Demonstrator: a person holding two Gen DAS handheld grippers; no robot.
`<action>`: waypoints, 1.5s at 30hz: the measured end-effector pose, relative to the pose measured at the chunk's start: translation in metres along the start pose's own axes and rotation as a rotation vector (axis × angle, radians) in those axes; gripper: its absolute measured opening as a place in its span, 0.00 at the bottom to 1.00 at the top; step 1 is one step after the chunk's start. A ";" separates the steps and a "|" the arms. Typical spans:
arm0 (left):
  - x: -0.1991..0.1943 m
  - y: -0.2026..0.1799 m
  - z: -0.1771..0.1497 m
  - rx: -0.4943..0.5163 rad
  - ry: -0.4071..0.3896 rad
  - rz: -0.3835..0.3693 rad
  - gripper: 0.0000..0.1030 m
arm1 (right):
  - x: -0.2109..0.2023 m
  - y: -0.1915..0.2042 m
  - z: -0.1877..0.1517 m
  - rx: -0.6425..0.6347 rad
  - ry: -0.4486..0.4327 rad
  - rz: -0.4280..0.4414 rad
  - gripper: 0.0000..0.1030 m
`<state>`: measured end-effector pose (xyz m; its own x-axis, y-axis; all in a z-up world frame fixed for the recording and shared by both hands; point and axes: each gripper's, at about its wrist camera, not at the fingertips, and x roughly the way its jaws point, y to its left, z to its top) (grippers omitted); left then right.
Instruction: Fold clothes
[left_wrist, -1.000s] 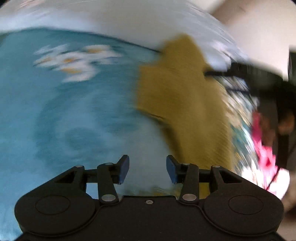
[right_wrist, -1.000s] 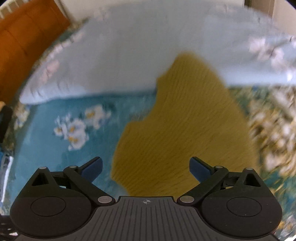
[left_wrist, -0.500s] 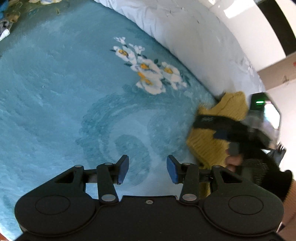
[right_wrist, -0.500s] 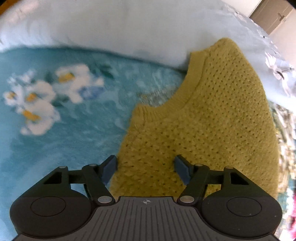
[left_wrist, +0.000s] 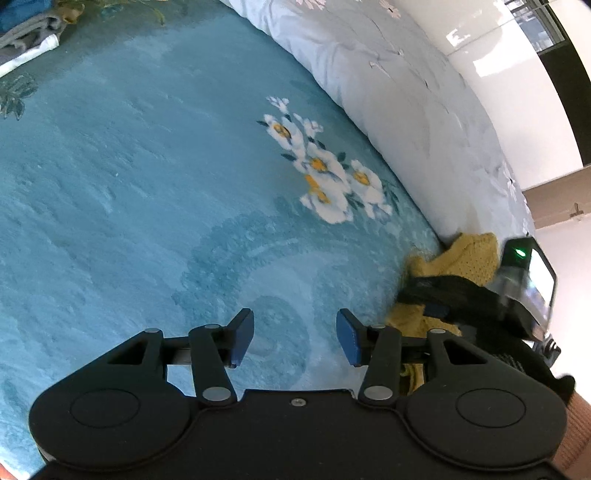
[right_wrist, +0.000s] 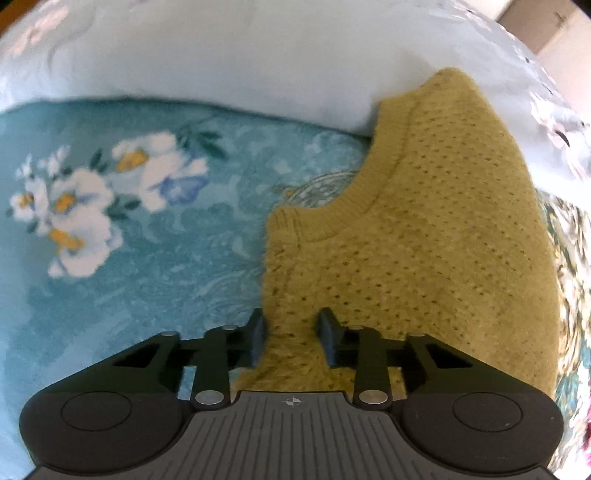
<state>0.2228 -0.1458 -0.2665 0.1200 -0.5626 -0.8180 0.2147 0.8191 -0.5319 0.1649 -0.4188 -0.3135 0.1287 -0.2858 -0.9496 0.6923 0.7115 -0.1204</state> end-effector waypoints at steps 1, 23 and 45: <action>0.001 -0.001 0.001 0.005 0.001 0.000 0.47 | -0.005 -0.006 0.000 0.022 -0.013 0.001 0.23; 0.085 -0.137 0.018 0.313 0.081 -0.016 0.52 | -0.037 -0.085 -0.017 0.087 -0.104 0.279 0.26; 0.050 -0.027 -0.020 -0.013 0.090 0.070 0.53 | -0.024 0.006 -0.071 -0.543 -0.246 -0.155 0.59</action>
<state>0.2039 -0.1942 -0.2976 0.0470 -0.4917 -0.8695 0.1966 0.8580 -0.4746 0.1156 -0.3616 -0.3125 0.2601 -0.5060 -0.8224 0.2638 0.8565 -0.4436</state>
